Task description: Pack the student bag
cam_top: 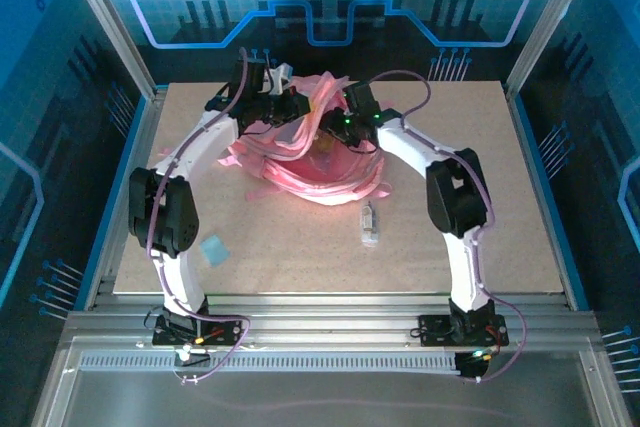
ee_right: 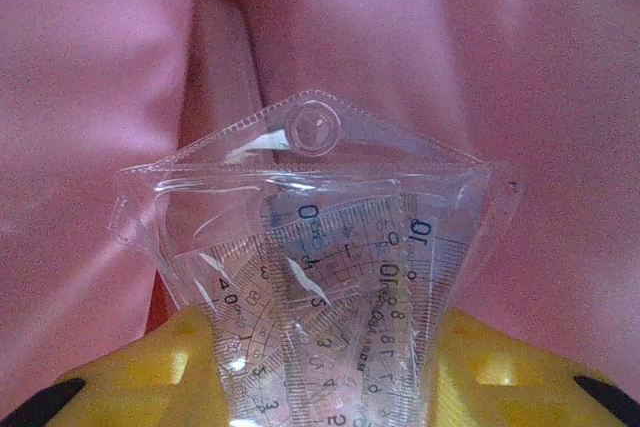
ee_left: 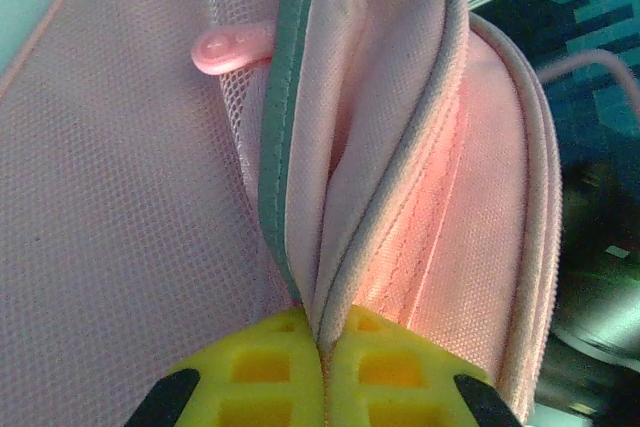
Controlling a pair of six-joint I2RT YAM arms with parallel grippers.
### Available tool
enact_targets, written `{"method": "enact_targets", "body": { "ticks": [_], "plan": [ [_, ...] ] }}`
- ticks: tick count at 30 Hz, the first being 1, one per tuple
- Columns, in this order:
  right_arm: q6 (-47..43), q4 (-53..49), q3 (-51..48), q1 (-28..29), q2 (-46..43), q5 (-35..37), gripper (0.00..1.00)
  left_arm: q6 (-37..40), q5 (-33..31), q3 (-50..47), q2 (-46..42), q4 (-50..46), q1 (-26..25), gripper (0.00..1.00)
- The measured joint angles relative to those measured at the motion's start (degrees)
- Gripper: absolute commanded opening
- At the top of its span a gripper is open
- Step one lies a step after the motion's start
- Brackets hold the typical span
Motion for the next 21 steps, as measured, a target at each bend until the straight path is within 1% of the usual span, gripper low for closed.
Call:
{"method": "enact_targets", "body": {
  "ticks": [3,6,7,9,11,13,17,21],
  "plan": [
    [6.16,3.61,2.25,0.24,4.46,0.39,0.52,-0.81,-0.33,0.0,0.0,0.02,-0.96,0.0],
    [10.25,6.05,5.31,0.28,7.69,-0.48,0.77,-1.09,-0.72,0.0,-0.02,0.13,-1.01,0.0],
    [10.93,6.69,5.66,0.26,8.2,-0.92,0.83,-1.09,-0.85,0.0,-0.04,0.33,-1.01,0.0],
    [11.56,7.21,5.14,0.22,8.22,-1.25,0.89,-1.11,-1.05,0.0,-0.04,0.5,-1.01,0.0],
    [11.52,9.27,2.34,0.2,6.84,-1.11,0.91,-1.11,-1.03,0.0,-0.04,0.74,-1.07,0.0],
    [10.95,10.14,-2.29,0.02,3.52,-1.31,0.91,-1.31,-1.07,0.0,-0.07,0.96,-1.29,0.0],
    [7.89,9.97,-12.5,-0.79,-5.9,-3.5,0.91,-2.56,-1.14,-0.02,-0.04,1.38,-1.4,0.0],
    [1.4,6.67,-19.15,-2.27,-16.22,-5.09,0.92,-3.69,-1.31,-0.74,-0.04,2.97,-1.46,0.0]
  ]
}}
